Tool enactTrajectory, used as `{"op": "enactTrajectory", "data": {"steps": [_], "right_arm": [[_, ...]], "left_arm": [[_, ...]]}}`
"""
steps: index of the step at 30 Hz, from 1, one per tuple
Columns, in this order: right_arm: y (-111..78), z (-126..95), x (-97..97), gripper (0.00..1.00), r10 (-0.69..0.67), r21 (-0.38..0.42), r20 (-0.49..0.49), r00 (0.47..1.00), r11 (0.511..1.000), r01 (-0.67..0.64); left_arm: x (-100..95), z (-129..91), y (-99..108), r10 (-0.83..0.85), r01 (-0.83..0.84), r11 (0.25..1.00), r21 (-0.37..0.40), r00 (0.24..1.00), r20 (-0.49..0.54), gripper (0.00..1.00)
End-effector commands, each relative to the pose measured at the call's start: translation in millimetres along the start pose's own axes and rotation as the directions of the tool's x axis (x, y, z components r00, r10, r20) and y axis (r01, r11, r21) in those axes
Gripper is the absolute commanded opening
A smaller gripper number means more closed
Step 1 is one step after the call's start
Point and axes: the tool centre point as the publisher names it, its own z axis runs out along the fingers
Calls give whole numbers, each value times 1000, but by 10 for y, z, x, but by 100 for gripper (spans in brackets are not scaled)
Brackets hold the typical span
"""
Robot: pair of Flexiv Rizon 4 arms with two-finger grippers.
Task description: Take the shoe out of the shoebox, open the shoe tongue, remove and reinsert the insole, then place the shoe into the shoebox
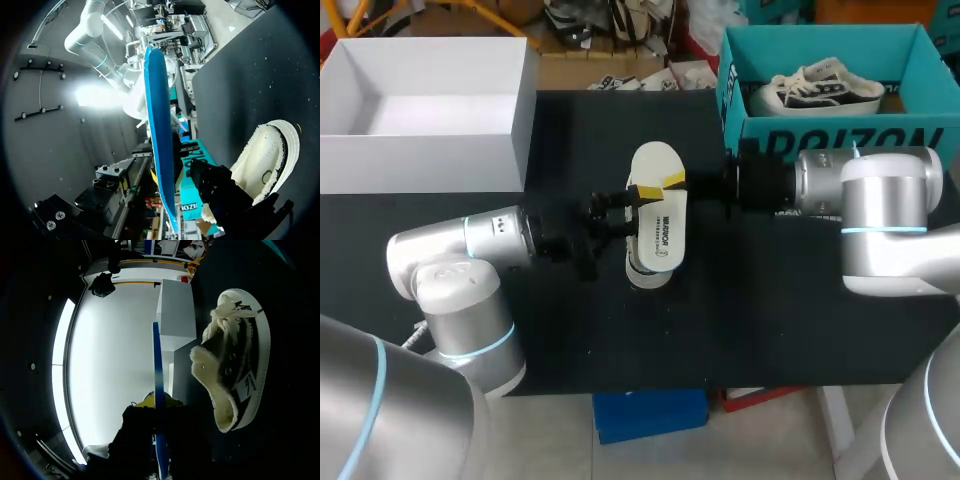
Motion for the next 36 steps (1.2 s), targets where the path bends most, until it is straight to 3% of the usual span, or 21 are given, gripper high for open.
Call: {"op": "enactTrajectory", "data": {"steps": [1, 3, 4, 12, 13, 14, 23, 36], "right_arm": [[-2, 2, 0, 0, 0, 0, 1, 1000, 1000, 0], [-2, 2, 0, 0, 0, 0, 1, 1000, 1000, 0], [-2, 2, 0, 0, 0, 0, 1, 1000, 1000, 0], [-2, 2, 0, 0, 0, 0, 1, 1000, 1000, 0], [-2, 2, 0, 11, 0, 0, 1, 1000, 1000, 0], [-1, -5, 1, 100, 3, -2, 7, 1000, 1000, -3], [-33, -177, 41, 100, 1, -57, 68, 998, 998, 3], [-377, -622, 82, 100, 44, -186, 147, 988, 982, -16]], "left_arm": [[-8, -8, -31, 7, -7, 1000, -2, 1000, -18, 39], [-2, -20, -21, 7, -8, 1000, -8, 1000, -21, 9], [-3, -20, -21, 8, -8, 1000, -9, 1000, -21, 0], [3, -22, -14, 11, -11, 1000, -13, 999, -32, 0], [8, -19, -16, 10, -11, 1000, -12, 999, -42, 0], [13, -14, -22, 15, -16, 1000, -11, 999, -52, 0], [-47, -44, -157, 58, -58, 998, 5, 972, -228, 0], [-224, -350, -582, -34, 97, 988, 124, 899, -436, 0]]}}
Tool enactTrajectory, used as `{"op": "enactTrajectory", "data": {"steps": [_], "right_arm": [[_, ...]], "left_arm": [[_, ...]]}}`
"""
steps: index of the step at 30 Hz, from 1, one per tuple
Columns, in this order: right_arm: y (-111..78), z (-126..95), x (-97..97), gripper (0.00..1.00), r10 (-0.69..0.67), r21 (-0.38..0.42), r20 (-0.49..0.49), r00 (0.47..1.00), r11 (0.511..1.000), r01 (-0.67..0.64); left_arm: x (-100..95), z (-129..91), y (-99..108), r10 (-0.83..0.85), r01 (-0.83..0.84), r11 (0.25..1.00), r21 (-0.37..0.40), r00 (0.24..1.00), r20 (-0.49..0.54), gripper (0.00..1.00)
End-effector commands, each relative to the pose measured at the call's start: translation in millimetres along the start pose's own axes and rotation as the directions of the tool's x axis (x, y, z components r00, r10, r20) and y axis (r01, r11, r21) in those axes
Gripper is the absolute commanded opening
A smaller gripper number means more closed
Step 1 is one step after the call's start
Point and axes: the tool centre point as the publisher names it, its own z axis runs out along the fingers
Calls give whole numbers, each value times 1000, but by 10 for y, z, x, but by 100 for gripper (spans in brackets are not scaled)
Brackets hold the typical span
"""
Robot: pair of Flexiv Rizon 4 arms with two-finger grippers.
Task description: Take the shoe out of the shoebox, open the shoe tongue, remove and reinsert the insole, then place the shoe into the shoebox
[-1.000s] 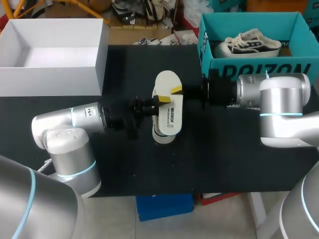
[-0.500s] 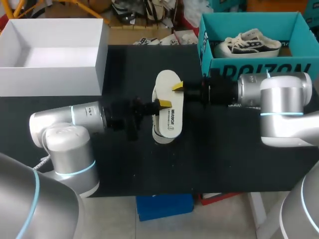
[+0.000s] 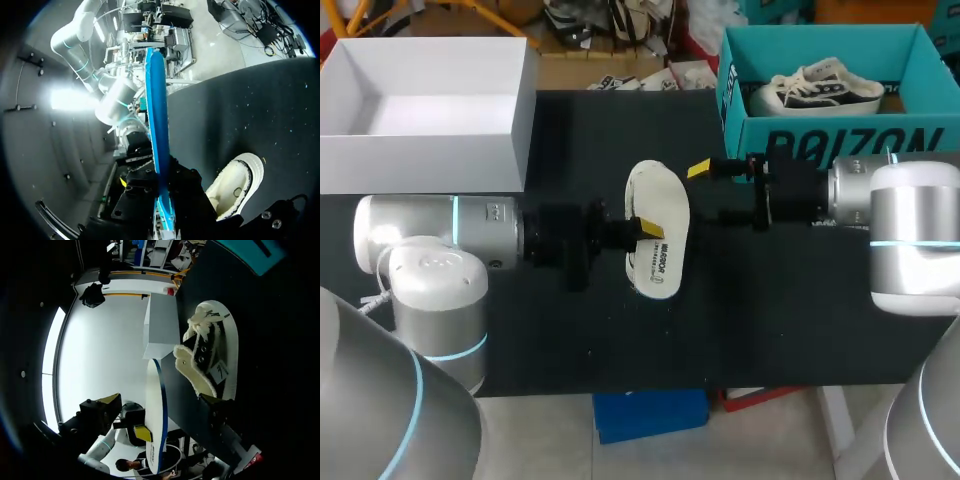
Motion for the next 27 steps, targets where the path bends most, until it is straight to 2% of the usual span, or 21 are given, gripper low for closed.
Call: {"op": "enactTrajectory", "data": {"steps": [1, 7, 13, 20, 27], "right_arm": [[-227, -224, 83, 100, 5, -74, 29, 1000, 997, -3], [-443, -421, 106, 100, 24, -123, 68, 997, 992, -15], [-647, -656, 155, 100, 42, -194, 123, 992, 981, -17], [-803, -844, 284, 100, 48, -257, 197, 979, 966, 4], [-917, -990, 396, 100, 52, -287, 247, 968, 958, 21]], "left_arm": [[-75, -224, -124, -7, 17, 998, 57, 987, -161, 0], [-100, -346, -367, -32, 66, 989, 130, 969, -247, 0], [-79, -477, -505, -48, 99, 985, 142, 946, -321, 0], [-27, -502, -631, -59, 135, 977, 165, 915, -400, 0], [41, -523, -743, -50, 137, 974, 182, 907, -418, 0]]}}
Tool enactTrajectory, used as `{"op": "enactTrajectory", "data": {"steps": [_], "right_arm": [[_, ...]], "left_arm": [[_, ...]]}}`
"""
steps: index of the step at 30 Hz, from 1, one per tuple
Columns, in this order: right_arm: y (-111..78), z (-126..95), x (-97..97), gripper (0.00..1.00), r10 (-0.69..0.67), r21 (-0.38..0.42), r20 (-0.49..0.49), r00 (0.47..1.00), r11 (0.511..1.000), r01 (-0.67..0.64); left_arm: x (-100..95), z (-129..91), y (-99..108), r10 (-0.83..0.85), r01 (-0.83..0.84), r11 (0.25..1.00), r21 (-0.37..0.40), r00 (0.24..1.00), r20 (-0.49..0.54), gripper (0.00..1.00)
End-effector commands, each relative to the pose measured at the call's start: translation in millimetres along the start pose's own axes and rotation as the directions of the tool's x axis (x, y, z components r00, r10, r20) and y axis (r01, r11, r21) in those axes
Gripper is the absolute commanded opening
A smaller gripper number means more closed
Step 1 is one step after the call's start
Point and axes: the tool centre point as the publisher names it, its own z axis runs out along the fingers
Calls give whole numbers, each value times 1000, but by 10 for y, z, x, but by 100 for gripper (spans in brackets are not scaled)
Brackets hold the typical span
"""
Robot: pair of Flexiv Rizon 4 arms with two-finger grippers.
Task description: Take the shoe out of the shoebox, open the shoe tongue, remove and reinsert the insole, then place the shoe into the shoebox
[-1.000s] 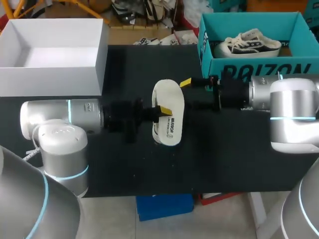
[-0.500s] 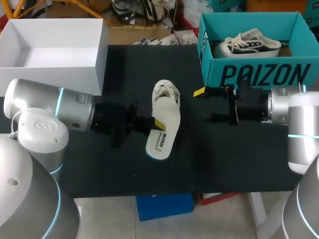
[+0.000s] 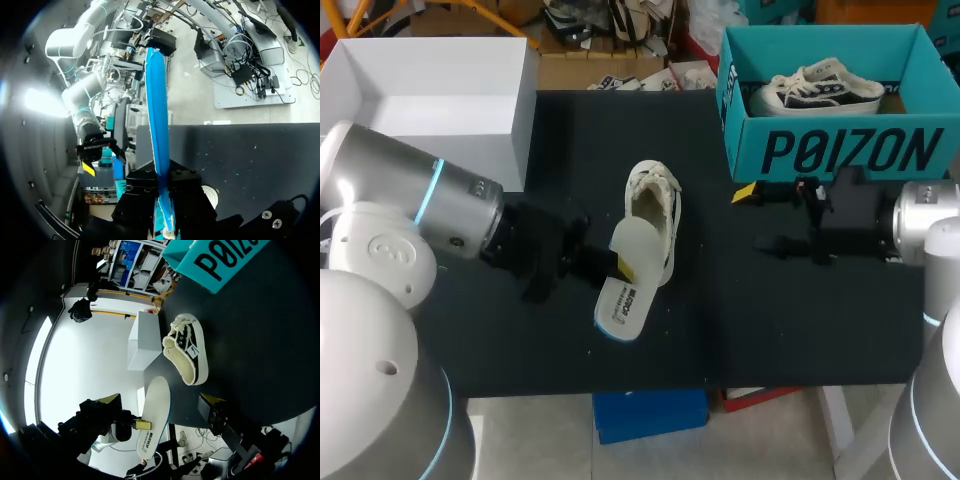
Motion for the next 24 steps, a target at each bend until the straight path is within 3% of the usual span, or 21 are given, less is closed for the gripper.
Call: {"op": "enactTrajectory", "data": {"steps": [1, 16, 24], "right_arm": [[-115, -243, 62, 100, 4, -67, 39, 999, 998, -1], [-199, -328, 89, 100, 21, -92, 69, 997, 996, -14], [-199, -328, 89, 100, 21, -92, 69, 997, 996, -14]], "left_arm": [[34, -8, -46, 1, 0, 1000, 4, 996, -84, 0], [198, 69, -89, -10, 11, 1000, 21, 996, -84, 0], [392, 185, 82, -36, 39, 999, 38, 998, -58, 0]]}}
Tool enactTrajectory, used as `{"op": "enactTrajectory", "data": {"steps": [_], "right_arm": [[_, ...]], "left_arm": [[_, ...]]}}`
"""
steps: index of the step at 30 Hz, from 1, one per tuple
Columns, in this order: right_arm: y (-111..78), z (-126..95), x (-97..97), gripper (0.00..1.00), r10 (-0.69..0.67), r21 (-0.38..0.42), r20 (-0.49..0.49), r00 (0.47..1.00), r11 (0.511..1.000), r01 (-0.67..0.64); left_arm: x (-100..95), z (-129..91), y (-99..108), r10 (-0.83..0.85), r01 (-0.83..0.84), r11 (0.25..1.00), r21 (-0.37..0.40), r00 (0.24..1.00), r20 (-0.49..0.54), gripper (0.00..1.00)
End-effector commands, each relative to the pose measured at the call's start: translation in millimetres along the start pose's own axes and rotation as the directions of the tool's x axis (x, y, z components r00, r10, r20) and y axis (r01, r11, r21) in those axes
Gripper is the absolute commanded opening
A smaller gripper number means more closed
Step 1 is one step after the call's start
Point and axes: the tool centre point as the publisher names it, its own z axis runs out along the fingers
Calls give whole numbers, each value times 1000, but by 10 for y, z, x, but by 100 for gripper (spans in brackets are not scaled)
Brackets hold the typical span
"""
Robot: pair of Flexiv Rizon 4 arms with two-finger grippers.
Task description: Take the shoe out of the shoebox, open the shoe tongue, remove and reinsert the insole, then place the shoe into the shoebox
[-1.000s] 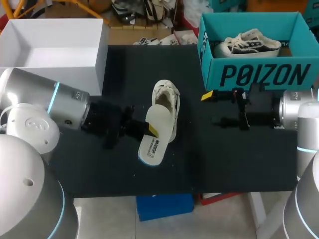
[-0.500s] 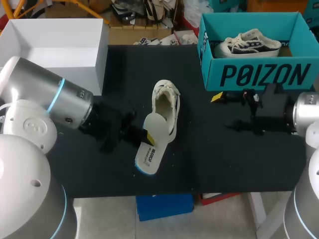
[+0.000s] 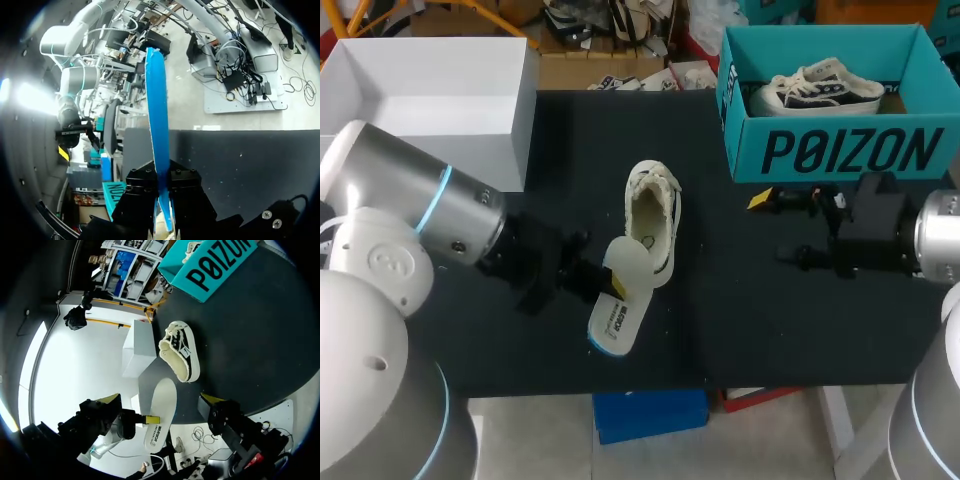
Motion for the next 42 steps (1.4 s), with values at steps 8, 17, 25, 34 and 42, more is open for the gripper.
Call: {"op": "enactTrajectory", "data": {"steps": [8, 17, 25, 34, 42], "right_arm": [[1, 1, 0, 100, 1, 0, -1, 1000, 1000, -1], [1, 1, 0, 100, 1, 0, -1, 1000, 1000, -1], [1, 1, 0, 100, 1, 0, -1, 1000, 1000, -1], [1, 1, 0, 100, 1, 0, -1, 1000, 1000, -1], [1, 1, 0, 100, 1, 0, -1, 1000, 1000, -1]], "left_arm": [[39, 204, 326, 26, -28, 999, 33, 999, 44, 0], [22, 249, 540, 5, -6, 1000, 28, 1000, 24, 0], [30, 285, 711, -14, 15, 999, 34, 1000, -22, 0], [40, 302, 917, -2, 6, 998, 57, 998, -71, 0], [31, 341, 1090, 1, 4, 998, 62, 996, -85, 0]]}}
